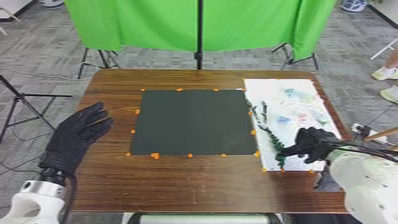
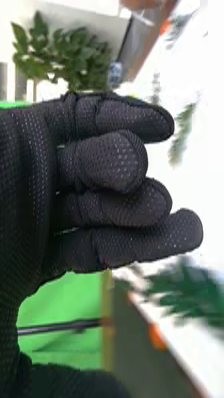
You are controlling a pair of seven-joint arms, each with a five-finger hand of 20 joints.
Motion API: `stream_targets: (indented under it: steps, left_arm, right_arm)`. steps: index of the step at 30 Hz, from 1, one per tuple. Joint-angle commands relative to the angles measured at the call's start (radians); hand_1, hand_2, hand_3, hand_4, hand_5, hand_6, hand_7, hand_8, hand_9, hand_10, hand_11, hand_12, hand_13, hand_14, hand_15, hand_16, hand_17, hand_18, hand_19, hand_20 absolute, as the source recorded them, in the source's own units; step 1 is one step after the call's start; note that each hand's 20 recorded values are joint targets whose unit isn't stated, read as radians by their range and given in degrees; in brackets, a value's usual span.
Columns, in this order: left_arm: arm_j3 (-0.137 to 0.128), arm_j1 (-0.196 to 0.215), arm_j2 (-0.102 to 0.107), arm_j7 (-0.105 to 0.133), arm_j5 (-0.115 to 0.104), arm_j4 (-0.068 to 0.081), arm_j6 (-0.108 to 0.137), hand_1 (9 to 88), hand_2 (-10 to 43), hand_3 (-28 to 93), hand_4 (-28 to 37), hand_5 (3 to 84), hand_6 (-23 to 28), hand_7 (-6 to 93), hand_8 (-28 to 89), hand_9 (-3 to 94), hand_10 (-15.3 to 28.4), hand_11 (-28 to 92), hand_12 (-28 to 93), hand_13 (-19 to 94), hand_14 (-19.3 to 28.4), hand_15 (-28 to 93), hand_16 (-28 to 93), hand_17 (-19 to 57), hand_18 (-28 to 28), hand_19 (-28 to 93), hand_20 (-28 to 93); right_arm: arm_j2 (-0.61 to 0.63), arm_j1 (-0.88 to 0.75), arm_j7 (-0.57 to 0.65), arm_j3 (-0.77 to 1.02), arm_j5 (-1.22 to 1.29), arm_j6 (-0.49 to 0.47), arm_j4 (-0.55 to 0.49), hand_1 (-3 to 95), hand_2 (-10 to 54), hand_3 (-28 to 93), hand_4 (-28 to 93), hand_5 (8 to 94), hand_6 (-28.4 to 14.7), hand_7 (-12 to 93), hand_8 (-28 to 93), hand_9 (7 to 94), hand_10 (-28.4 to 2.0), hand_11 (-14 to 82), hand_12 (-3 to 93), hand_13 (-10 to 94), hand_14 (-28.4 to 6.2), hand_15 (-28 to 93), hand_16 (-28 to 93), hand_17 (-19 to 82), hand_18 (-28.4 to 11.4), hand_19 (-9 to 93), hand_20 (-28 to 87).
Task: Arrange flowers
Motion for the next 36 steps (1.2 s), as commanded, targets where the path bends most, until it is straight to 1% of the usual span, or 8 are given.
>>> stream_targets:
  steps: [1, 5, 10, 19, 27, 28, 33, 36]
  left_arm:
    - [-0.01, 0.005, 0.0, -0.003, -0.005, 0.002, 0.005, 30.4, 0.3, 67, -23.0, 39.0, 4.2, 20.3, -11, 34.2, 11.4, 26, 16, 27, 15.1, 39, -3, -5.4, 21.6, 51, 1]
    - [-0.004, -0.002, 0.001, -0.007, -0.004, 0.003, -0.004, 30.3, 0.4, 67, -23.0, 39.2, 4.3, 20.2, -11, 34.3, 11.4, 26, 16, 27, 15.2, 39, -3, -5.4, 21.6, 51, 1]
    - [-0.004, 0.013, -0.006, -0.006, -0.007, -0.002, 0.003, 30.3, 0.5, 68, -23.1, 39.2, 4.3, 20.1, -11, 34.4, 11.4, 26, 16, 27, 15.2, 39, -3, -5.4, 21.6, 51, 1]
    - [-0.008, 0.024, -0.013, -0.005, -0.006, -0.009, 0.005, 30.1, 0.6, 68, -23.1, 39.4, 4.4, 19.9, -11, 34.8, 11.5, 26, 16, 27, 15.2, 39, -3, -5.4, 21.6, 51, 1]
    - [-0.004, 0.003, -0.02, -0.022, -0.003, -0.003, 0.001, 29.9, 0.8, 68, -23.1, 39.6, 4.4, 19.8, -11, 35.1, 11.6, 26, 16, 28, 15.4, 39, -3, -5.5, 21.8, 51, 1]
    - [-0.003, 0.001, -0.019, -0.023, -0.004, -0.002, 0.002, 30.0, 0.9, 68, -23.2, 39.6, 4.5, 19.8, -11, 35.2, 11.7, 26, 16, 28, 15.4, 39, -3, -5.5, 21.8, 51, 1]
    - [0.0, -0.001, -0.022, -0.025, -0.003, 0.0, 0.002, 29.9, 1.2, 68, -23.4, 39.9, 4.5, 19.6, -11, 35.4, 11.8, 26, 16, 28, 15.3, 39, -3, -5.5, 21.8, 51, 1]
    - [0.0, 0.002, -0.025, -0.023, -0.002, -0.002, 0.001, 29.9, 1.3, 68, -23.4, 40.0, 4.6, 19.6, -11, 35.5, 11.8, 26, 16, 28, 15.4, 39, -3, -5.5, 21.8, 51, 1]
  right_arm:
    - [0.006, 0.04, 0.018, -0.065, -0.006, -0.003, 0.047, 11.5, -9.4, 59, -28, 68.1, -1.7, 53, -22, 69.4, -14.3, 59.3, 37.3, 64, -13.5, 81, 30, 27, -21.5, 81, 27]
    - [0.018, 0.069, 0.033, -0.095, -0.017, 0.006, 0.076, 10.9, -9.0, 59, -28, 68.3, -1.7, 53, -22, 69.5, -14.4, 59.3, 37.2, 64, -13.6, 81, 30, 27, -21.5, 81, 27]
    - [0.031, 0.102, 0.014, -0.149, -0.056, 0.01, 0.109, 11.2, -8.8, 59, -28, 68.5, -1.5, 53, -22, 70.3, -14.2, 59.4, 36.9, 65, -13.6, 81, 30, 27, -21.5, 82, 26]
    - [0.034, 0.11, 0.052, -0.247, -0.115, 0.018, 0.159, 28.1, -8.1, 59, -28, 73.7, 0.6, 55, -23, 77.0, -11.9, 60.2, 36.3, 70, -11.9, 81, 30, 31, -21.3, 85, 24]
    - [0.009, 0.079, 0.022, -0.302, -0.175, 0.047, 0.188, 36.7, -9.5, 69, -28, 81.7, 3.5, 55, -23, 84.8, -9.4, 59.1, 36.9, 78, -10.1, 81, 30, 37, -20.3, 89, 20]
    - [0.002, 0.071, 0.005, -0.299, -0.19, 0.041, 0.19, 37.1, -9.5, 73, -28, 82.2, 3.8, 55, -21, 85.5, -9.1, 58.7, 37.0, 78, -9.8, 80, 30, 37, -20.1, 90, 19]
    - [-0.014, 0.029, -0.01, -0.274, -0.145, 0.092, 0.194, 38.7, -9.3, 83, -28, 82.6, 1.8, 55, 6, 89.9, -9.1, 54.2, 33.1, 82, -7.7, 76, 28, 39, -18.4, 91, 17]
    - [-0.019, 0.0, -0.009, -0.257, -0.132, 0.156, 0.192, 37.5, -8.6, 87, -26, 83.9, 0.0, 53, 9, 92.7, -8.0, 47.9, 31.3, 86, -5.5, 70, 27, 42, -18.0, 91, 17]
